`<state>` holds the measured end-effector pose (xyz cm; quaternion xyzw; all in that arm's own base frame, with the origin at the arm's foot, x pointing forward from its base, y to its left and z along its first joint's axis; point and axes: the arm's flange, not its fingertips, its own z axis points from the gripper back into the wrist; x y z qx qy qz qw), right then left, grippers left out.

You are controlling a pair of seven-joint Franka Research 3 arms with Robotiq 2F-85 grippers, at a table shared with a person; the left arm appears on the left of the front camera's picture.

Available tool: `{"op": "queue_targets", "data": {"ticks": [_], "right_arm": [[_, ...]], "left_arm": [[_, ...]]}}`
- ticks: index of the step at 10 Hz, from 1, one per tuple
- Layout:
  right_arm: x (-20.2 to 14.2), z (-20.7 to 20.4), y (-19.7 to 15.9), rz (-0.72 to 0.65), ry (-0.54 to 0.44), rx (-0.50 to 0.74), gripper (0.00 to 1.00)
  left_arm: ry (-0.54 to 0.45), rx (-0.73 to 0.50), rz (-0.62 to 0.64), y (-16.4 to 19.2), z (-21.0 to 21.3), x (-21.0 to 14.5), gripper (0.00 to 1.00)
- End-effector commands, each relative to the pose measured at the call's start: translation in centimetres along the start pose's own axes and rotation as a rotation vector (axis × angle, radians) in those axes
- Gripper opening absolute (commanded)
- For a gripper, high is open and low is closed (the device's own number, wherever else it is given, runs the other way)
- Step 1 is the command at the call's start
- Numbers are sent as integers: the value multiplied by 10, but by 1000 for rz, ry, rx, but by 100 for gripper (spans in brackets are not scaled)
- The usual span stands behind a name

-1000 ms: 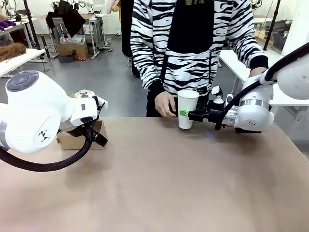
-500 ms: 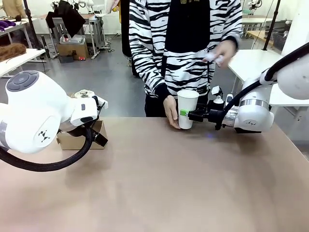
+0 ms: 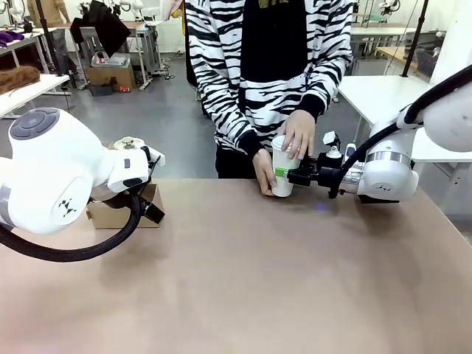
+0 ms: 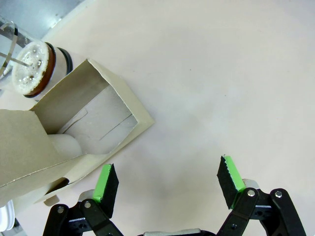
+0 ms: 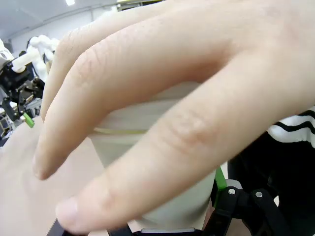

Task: Pour a drink into a cup and package it in a carrier.
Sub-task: When a person places the Paper Cup Lid on the 600 ml Paper Cup , lift the 600 ml Paper Cup.

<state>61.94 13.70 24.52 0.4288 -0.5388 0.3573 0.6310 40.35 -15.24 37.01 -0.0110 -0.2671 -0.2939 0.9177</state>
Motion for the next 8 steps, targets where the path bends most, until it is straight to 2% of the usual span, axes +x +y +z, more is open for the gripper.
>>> {"op": "queue_targets", "data": {"ticks": [1, 8], "right_arm": [[3, -2, 1, -5, -4, 1, 76], [3, -2, 1, -5, -4, 1, 76]], "left_arm": [[-2, -2, 1, 0, 0, 0, 100], [-2, -2, 1, 0, 0, 0, 100]]}}
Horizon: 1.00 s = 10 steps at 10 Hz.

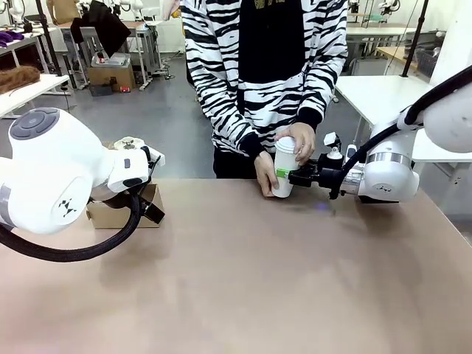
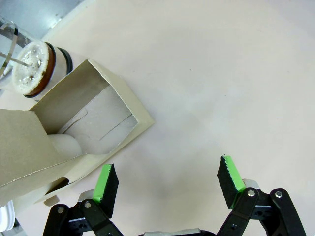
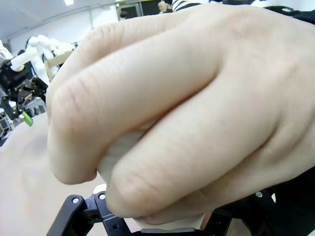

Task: Pour a drink into a cup and package it in a carrier.
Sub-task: When a person places the Paper Cup Lid on the 600 ml Paper Cup , lift the 600 ml Paper Cup.

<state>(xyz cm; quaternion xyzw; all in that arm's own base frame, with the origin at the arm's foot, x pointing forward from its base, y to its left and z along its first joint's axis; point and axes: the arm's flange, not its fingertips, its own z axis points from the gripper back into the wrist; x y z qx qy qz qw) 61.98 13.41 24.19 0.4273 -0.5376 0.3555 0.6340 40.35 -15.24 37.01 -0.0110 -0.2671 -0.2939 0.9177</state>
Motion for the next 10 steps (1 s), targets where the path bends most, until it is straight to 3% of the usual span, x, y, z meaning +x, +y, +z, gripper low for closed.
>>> {"op": "queue_targets", "data": {"ticks": [1, 10], "right_arm": [[6, -4, 3, -1, -8, 7, 76], [6, -4, 3, -1, -8, 7, 76]], "left_arm": [[-2, -2, 1, 0, 0, 0, 100], [-2, -2, 1, 0, 0, 0, 100]]}}
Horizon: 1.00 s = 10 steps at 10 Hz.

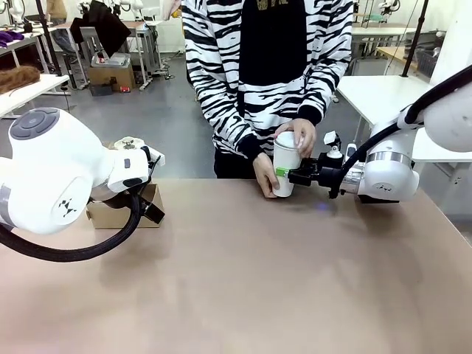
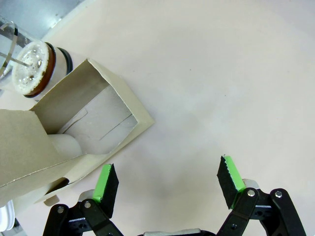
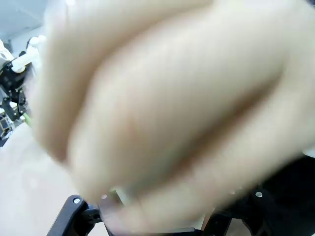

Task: Pour a drink into a cup and package it in a carrier.
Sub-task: When a person places the Paper Cup Lid on the 600 ml Paper Cup , lift the 600 ml Paper Cup.

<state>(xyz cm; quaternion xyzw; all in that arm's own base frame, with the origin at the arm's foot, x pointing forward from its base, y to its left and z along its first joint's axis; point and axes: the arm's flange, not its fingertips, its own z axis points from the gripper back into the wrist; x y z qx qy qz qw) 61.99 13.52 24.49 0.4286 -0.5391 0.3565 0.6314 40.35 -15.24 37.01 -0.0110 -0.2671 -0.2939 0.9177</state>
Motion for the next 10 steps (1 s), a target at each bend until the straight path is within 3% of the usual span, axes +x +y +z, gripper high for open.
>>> {"op": "queue_targets", "data": {"ticks": [1, 10], "right_arm": [[3, -3, 2, -4, -4, 3, 76], [3, -3, 2, -4, -4, 3, 76]], "left_arm": [[-2, -2, 1, 0, 0, 0, 100], [-2, -2, 1, 0, 0, 0, 100]]}}
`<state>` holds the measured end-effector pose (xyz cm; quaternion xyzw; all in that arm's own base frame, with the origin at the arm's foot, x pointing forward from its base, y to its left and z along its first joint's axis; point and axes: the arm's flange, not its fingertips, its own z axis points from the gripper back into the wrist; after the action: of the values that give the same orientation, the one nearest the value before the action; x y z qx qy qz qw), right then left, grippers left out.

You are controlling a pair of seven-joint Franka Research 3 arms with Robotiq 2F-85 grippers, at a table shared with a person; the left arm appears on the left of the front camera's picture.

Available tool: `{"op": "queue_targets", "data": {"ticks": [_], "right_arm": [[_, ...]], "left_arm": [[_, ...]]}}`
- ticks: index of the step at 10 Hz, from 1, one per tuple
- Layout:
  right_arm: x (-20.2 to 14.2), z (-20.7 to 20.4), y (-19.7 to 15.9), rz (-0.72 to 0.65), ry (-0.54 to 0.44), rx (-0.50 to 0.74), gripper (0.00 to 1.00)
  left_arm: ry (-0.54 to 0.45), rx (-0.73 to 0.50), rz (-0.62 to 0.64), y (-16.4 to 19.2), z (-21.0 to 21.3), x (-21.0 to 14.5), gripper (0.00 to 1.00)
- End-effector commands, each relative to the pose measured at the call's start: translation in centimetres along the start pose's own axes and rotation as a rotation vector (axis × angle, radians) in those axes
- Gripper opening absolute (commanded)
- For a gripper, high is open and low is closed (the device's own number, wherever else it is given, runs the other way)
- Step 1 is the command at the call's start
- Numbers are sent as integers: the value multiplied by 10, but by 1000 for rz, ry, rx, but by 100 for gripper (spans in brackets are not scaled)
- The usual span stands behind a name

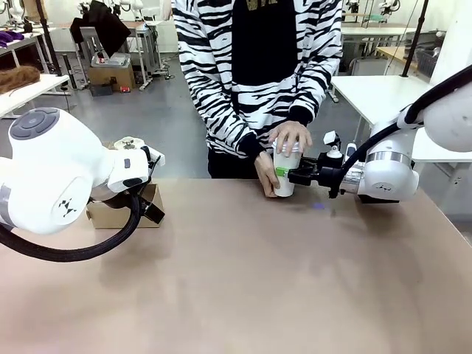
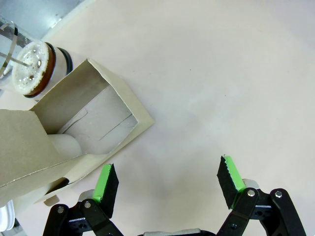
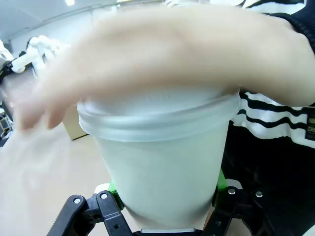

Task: Pour a drink into a cup and package it in a carrier.
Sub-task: When a person places the Paper Cup Lid on the 600 ml Paper Cup , lift the 600 ml Paper Cup.

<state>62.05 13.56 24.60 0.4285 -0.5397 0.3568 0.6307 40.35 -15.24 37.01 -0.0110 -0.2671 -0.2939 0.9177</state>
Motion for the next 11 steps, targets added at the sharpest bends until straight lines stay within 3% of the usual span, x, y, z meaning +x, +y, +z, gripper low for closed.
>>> {"op": "queue_targets", "data": {"ticks": [1, 11], "right_arm": [[2, -3, 3, -6, -3, 3, 76], [2, -3, 3, -6, -3, 3, 76]], "left_arm": [[-2, -2, 1, 0, 0, 0, 100], [-2, -2, 1, 0, 0, 0, 100]]}}
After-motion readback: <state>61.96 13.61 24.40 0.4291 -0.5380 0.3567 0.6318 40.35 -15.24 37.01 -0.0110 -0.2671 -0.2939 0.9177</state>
